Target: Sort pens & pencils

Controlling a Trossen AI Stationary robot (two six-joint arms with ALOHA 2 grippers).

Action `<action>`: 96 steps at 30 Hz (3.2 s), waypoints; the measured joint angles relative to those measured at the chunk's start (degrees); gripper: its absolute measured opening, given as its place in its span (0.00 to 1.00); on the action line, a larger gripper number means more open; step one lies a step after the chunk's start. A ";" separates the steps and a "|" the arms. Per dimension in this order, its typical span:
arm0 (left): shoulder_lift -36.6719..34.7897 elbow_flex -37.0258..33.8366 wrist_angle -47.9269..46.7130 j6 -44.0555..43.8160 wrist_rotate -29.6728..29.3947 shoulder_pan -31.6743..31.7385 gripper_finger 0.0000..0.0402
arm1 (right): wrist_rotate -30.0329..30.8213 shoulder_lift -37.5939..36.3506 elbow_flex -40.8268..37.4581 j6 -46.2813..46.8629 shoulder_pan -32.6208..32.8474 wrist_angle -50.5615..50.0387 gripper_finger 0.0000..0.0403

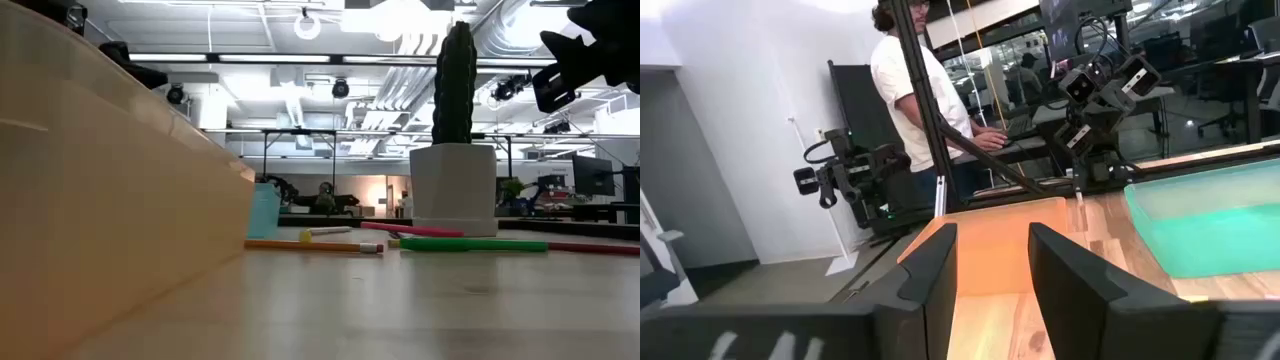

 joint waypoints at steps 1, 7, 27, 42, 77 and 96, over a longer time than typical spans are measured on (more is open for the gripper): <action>0.00 0.00 -0.01 -0.01 -0.02 0.00 0.00 | 0.00 0.00 0.00 0.00 0.00 0.02 0.29; -0.02 0.00 0.00 -0.02 0.00 -0.02 0.00 | 0.00 0.00 0.00 0.00 0.00 0.02 0.29; 0.00 0.00 -0.01 0.00 0.00 0.00 0.00 | 0.00 0.02 0.00 0.00 0.00 0.02 0.29; 0.00 0.00 0.00 -0.02 0.00 0.00 0.00 | 0.00 0.00 0.00 0.00 0.00 0.00 0.29; 0.00 0.00 -0.03 -2.85 0.00 -0.02 0.00 | 0.00 0.00 0.00 0.00 0.00 0.00 0.29; -0.02 0.00 1.36 -61.12 0.00 -0.01 0.00 | 3.74 0.00 0.00 5.74 -0.02 10.95 0.29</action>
